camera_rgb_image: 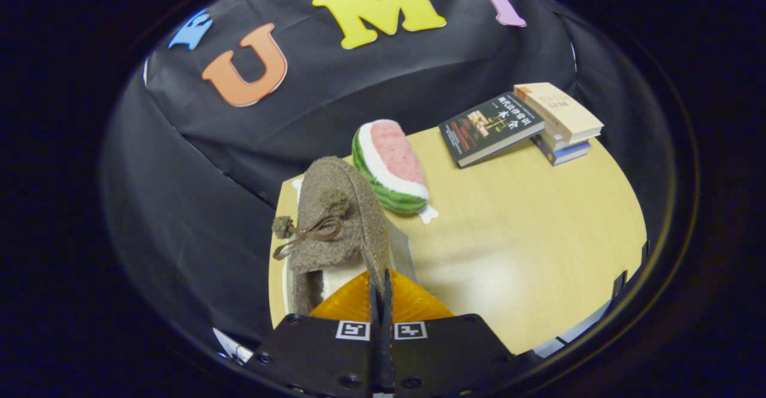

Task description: Open the storage box then place both shoes into the box .Put the left shoe in first, then the right shoe, with the right side of both shoes facing outward in a uniform manner.

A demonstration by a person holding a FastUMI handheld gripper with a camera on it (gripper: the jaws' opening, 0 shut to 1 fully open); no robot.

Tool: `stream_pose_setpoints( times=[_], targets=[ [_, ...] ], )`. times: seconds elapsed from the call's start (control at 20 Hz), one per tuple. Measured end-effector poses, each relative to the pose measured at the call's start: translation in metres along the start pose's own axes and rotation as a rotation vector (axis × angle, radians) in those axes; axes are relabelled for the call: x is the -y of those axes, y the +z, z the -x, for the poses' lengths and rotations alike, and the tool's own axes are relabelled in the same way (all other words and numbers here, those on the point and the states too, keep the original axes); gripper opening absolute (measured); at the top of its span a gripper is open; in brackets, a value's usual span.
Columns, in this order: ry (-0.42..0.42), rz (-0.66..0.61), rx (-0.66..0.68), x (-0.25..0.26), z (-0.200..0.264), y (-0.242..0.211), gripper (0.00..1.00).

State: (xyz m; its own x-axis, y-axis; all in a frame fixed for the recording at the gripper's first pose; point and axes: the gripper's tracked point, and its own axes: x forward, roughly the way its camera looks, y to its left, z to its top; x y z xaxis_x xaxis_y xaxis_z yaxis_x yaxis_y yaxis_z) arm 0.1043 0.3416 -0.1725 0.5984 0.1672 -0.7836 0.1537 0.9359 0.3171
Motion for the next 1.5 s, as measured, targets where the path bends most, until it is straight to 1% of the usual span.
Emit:
stream_pose_setpoints(
  times=[0.1, 0.25, 0.55, 0.65, 0.7, 0.75, 0.85, 0.9, 1.0, 1.1, 1.2, 1.3, 1.45, 1.5],
  targets=[
    [-0.05, 0.03, -0.014, -0.008, -0.016, -0.019, 0.0],
    [-0.138, 0.061, -0.031, -0.004, -0.04, -0.041, 0.0],
    [-0.277, 0.136, -0.04, 0.015, -0.072, -0.061, 0.01],
    [-0.296, 0.135, -0.051, 0.015, -0.077, -0.066, 0.02],
    [-0.291, 0.136, -0.056, 0.013, -0.082, -0.068, 0.02],
    [-0.277, 0.143, -0.051, 0.007, -0.082, -0.067, 0.05],
    [-0.268, 0.178, -0.022, 0.002, -0.081, -0.058, 0.16],
    [-0.258, 0.19, -0.012, -0.002, -0.08, -0.056, 0.18],
    [-0.24, 0.206, 0.009, -0.004, -0.074, -0.054, 0.35],
    [-0.191, 0.227, 0.036, -0.013, -0.066, -0.052, 0.53],
    [-0.178, 0.27, 0.085, -0.014, -0.052, -0.044, 0.71],
    [-0.173, 0.293, 0.152, -0.013, -0.033, -0.032, 0.8],
    [-0.163, 0.275, 0.254, -0.002, 0.005, -0.008, 0.92],
    [-0.163, 0.27, 0.281, 0.006, 0.019, -0.001, 0.94]
  ],
)
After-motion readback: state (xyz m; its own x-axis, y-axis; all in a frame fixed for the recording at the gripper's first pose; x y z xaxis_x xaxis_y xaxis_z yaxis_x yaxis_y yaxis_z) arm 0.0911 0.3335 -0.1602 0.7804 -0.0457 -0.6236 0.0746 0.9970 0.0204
